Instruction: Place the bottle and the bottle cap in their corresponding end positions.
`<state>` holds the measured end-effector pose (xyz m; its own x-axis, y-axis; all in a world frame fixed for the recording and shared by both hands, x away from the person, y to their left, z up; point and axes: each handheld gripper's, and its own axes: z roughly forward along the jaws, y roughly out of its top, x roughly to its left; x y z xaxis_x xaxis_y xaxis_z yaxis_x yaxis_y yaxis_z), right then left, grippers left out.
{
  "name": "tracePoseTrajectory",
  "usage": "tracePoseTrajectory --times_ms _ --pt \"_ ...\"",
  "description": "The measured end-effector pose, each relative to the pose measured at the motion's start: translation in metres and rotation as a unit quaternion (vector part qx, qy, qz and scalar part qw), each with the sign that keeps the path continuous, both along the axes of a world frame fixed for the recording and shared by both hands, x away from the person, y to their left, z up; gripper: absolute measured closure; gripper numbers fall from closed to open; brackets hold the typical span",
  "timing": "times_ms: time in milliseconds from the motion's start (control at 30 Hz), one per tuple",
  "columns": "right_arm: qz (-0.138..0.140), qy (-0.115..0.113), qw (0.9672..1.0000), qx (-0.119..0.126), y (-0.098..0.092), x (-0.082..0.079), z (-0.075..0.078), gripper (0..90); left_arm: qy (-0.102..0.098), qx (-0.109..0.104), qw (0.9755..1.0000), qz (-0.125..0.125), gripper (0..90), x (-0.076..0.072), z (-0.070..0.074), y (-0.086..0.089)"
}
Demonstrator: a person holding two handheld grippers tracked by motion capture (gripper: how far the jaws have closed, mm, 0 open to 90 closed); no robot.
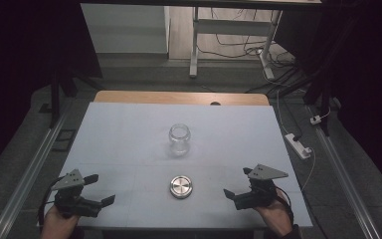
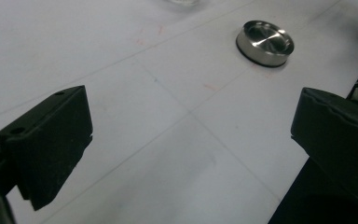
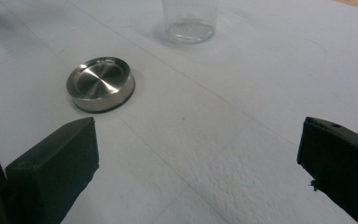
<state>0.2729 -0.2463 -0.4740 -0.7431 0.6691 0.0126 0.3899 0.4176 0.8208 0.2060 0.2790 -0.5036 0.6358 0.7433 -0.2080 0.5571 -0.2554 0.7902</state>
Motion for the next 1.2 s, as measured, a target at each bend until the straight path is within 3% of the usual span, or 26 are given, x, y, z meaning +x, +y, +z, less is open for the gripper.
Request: tracePoseTrajectory --times_ms 300,700,1000,1200 --pt "-0.034 -0.005 0.9994 -0.001 -0.022 -0.011 -0.002 0.0 0.006 0.013 0.9996 0.026 0.0 -0.012 -0.007 0.012" --pt "-0.074 0.017 0.9971 -0.003 -0.046 -0.021 -0.014 0.0 0.019 0.032 0.9976 0.059 0.0 -0.023 -0.016 0.024" --pt "-0.086 0.036 0.9955 -0.017 -0.054 -0.028 -0.021 0.0 0.032 0.048 0.9958 0.071 0.0 -0.029 -0.020 0.025" --pt "-0.089 0.042 0.9950 -0.018 -0.055 -0.028 -0.021 0.0 0.044 0.045 0.9954 0.072 0.0 -0.027 -0.021 0.027"
